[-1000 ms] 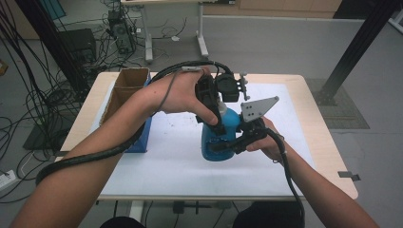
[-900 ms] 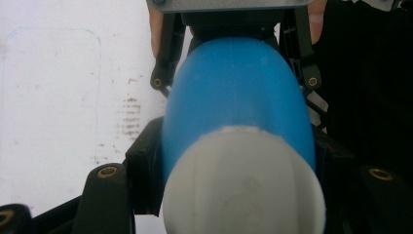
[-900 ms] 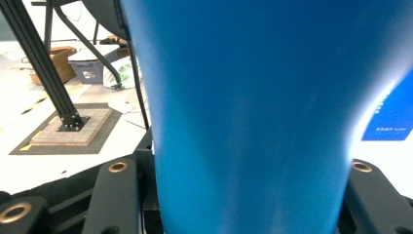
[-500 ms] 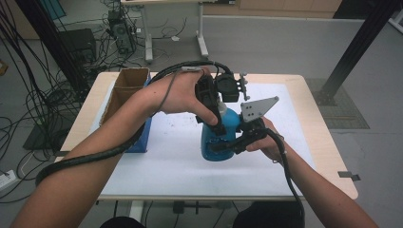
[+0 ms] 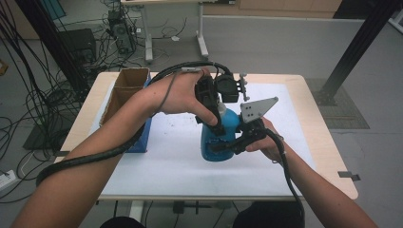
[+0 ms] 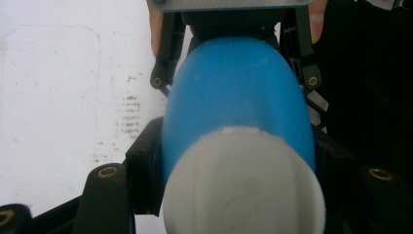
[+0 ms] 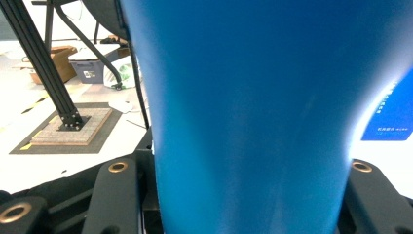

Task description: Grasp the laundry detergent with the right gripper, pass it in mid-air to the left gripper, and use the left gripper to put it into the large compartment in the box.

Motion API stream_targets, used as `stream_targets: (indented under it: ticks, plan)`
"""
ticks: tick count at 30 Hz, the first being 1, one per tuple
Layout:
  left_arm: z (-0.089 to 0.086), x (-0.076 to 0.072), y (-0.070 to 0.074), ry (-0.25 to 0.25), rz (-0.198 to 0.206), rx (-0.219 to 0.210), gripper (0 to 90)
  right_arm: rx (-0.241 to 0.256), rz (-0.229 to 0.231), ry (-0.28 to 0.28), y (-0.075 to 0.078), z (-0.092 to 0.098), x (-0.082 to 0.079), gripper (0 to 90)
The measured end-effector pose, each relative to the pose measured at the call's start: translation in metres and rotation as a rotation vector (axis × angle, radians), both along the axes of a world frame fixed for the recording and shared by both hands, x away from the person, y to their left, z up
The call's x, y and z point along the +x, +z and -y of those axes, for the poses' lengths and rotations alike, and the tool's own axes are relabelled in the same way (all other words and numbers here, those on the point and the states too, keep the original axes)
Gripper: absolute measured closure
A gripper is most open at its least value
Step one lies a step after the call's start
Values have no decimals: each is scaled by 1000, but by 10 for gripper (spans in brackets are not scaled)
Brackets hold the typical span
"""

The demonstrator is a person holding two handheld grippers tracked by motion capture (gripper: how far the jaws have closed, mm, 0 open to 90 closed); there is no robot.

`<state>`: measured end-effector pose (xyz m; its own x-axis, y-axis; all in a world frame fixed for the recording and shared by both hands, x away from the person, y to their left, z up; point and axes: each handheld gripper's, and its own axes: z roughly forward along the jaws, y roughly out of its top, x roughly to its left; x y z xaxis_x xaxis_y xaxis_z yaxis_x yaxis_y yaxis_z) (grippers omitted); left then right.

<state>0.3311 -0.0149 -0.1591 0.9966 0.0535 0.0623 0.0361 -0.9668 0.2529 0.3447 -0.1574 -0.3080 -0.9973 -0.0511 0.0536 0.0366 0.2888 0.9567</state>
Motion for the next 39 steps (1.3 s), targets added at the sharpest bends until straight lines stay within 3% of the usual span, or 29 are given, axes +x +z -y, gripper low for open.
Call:
stream_targets:
  ticks: [19,33,39]
  plan:
    - [-1,1,0,13,7,1,380,-5,3,-1,0,-1,2,439]
    - [1,-1,2,23,4,27,381,16,1,4,0,-2,1,427]
    - [1,0,1,39,1,45,381,23,-4,-14,0,-1,1,358]
